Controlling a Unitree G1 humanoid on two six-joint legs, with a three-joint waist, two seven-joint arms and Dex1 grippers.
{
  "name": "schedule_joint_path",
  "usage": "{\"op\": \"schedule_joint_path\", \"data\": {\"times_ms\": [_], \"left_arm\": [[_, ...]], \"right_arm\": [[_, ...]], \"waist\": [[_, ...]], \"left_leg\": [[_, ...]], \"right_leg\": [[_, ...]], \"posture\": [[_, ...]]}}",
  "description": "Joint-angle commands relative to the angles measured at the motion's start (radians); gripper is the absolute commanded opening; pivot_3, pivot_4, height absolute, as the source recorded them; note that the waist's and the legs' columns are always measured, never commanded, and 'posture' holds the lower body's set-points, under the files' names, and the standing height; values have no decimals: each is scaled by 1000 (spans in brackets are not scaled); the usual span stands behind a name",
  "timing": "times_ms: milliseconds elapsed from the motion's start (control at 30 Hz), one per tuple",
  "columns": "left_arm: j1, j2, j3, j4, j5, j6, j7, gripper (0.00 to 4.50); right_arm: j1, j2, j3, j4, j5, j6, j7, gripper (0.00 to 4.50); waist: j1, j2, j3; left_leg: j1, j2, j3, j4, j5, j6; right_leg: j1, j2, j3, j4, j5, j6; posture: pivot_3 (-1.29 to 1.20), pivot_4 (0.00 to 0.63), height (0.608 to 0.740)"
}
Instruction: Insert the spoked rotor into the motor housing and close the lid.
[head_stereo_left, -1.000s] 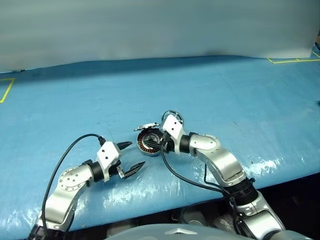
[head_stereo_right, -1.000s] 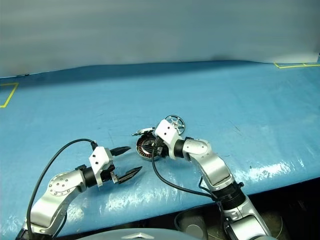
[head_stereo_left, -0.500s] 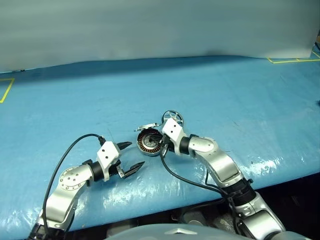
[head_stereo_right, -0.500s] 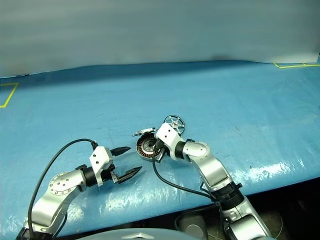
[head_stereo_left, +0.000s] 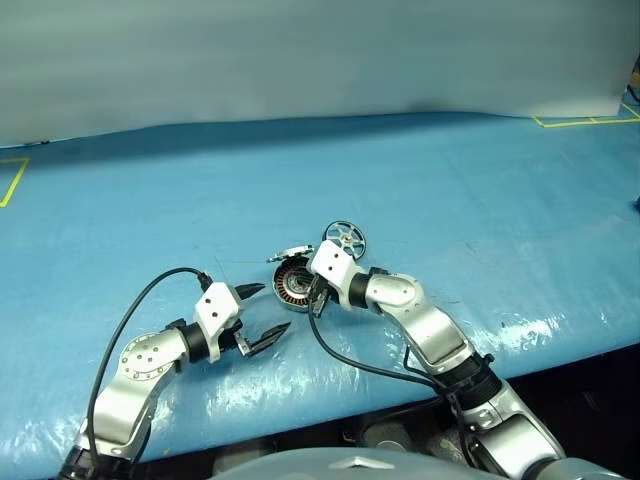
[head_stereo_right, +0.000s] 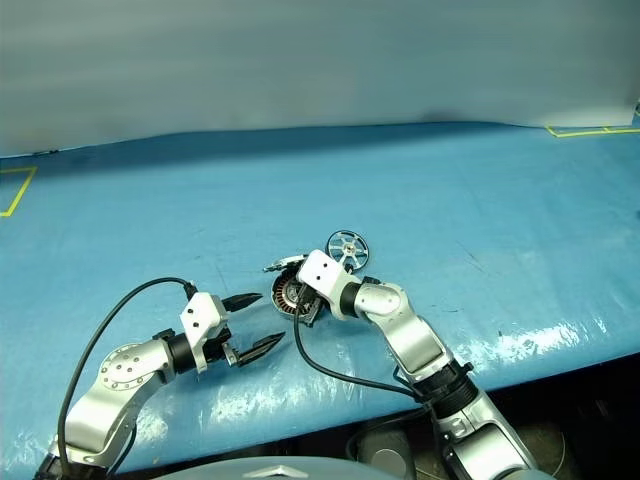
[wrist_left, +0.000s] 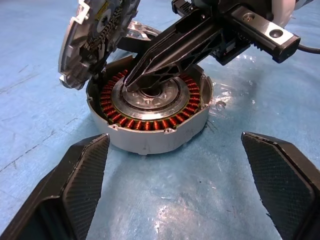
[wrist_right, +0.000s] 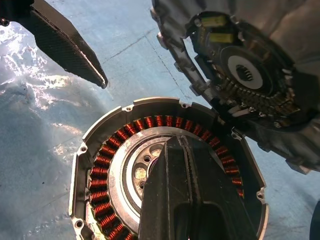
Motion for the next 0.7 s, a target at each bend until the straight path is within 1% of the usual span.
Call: {"op": "schedule_joint_path", "data": {"times_ms": [33,167,367,533,700], "left_arm": [[0,-3,-2,-15,-1,-20,-2,4500],[-1,-2,-1,-14,0,-19,-3,4500],[-4,0,-3,-13,2,-20,-5,4500],[-7,2,-1,-9,3,-22,-8,4500],[-7,4,0,-2,4,-27,-12,4500]], "right_arm": [[30,-18,28,78,-37,38,-2,20],[33,-33,51,106,-68,63,-6,20],[38,-33,72,138,-104,186,-27,20],[56,11,-14,72,6,255,-6,20],[64,-15,-11,-33,51,296,37,20]], "waist": [[0,0,-1],[0,0,-2],[0,-1,-10],[2,-1,-19],[3,-1,-19]], "left_leg": [[1,0,0,0,0,0],[4,2,0,0,0,0],[10,3,1,0,0,0],[13,5,0,0,0,0],[11,4,0,-1,-1,1]], "right_leg": [[0,0,0,0,0,0],[3,0,1,0,-2,3],[4,-1,1,0,-3,4],[7,-1,0,0,-4,4],[5,-1,1,-1,-4,4]], "posture": [[0,150,740],[0,150,740],[0,150,740],[0,150,740],[0,150,740]]}}
